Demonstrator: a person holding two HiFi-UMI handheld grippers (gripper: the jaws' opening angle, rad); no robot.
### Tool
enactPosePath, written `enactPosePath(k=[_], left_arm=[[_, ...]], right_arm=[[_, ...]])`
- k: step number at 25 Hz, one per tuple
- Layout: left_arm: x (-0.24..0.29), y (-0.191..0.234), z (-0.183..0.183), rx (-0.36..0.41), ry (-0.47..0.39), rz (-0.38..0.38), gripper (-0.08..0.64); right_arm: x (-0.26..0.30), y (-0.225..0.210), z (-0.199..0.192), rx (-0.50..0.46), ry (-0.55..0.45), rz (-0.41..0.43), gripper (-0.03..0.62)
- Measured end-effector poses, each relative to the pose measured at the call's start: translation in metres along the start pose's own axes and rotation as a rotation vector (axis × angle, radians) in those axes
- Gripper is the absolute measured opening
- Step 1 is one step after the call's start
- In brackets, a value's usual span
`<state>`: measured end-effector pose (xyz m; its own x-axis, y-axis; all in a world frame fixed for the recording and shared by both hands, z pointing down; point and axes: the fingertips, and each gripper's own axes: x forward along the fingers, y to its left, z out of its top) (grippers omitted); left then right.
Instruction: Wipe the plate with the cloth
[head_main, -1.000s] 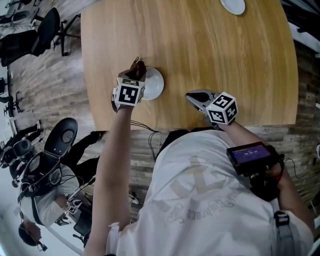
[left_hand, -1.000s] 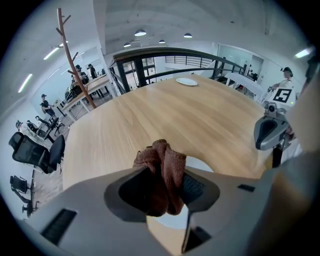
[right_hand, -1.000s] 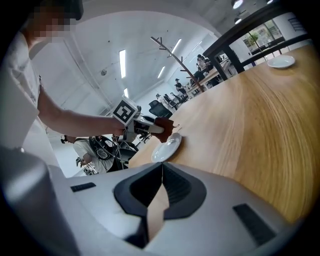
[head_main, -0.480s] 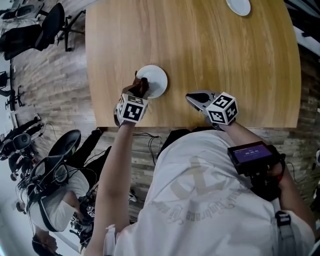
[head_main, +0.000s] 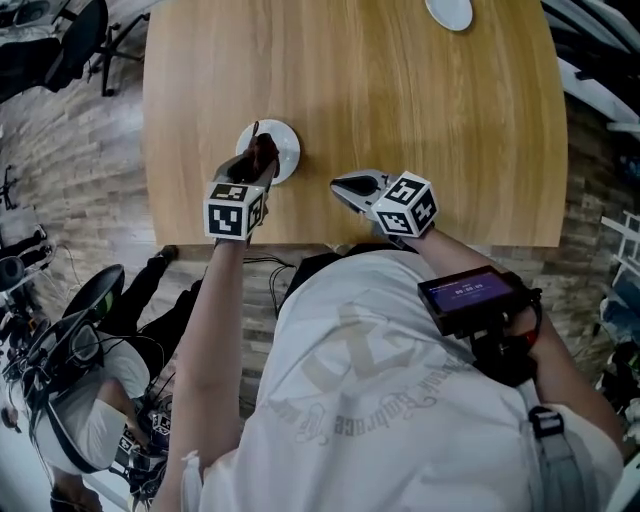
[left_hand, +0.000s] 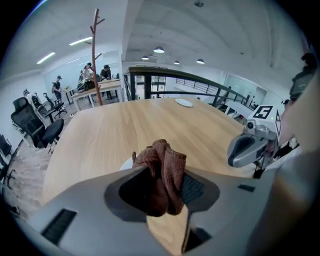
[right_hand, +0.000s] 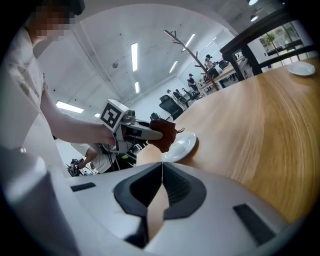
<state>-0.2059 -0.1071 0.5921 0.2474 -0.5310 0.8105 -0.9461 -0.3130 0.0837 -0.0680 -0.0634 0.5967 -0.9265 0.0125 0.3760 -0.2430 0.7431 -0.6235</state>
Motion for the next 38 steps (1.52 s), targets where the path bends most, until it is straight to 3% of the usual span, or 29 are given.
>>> enactPosePath(k=[12, 20, 27, 38], left_arm=[[-0.082, -0.027, -0.025, -0.204, -0.326, 0.045, 0.173], [-0.12, -0.04, -0.045, -0.298, -0.463, 0.053, 0.173], [-0.136, -0.041, -0.069, -0.337, -0.501, 0.054, 0.173], [-0.131, -0.04, -0.06, -0.317, -0.52, 0.045, 0.173]], right_arm=[[0.0, 0.018, 0.048, -0.154, -0.013, 0.034, 0.014], [-0.001, 0.048, 0.069, -0.257, -0.032, 0.054, 0.014], [-0.004, 0.067, 0.049, -0.281, -0.011, 0.04, 0.014], [0.002, 0.067, 0.063, -0.305, -0.032, 0.031, 0.014]])
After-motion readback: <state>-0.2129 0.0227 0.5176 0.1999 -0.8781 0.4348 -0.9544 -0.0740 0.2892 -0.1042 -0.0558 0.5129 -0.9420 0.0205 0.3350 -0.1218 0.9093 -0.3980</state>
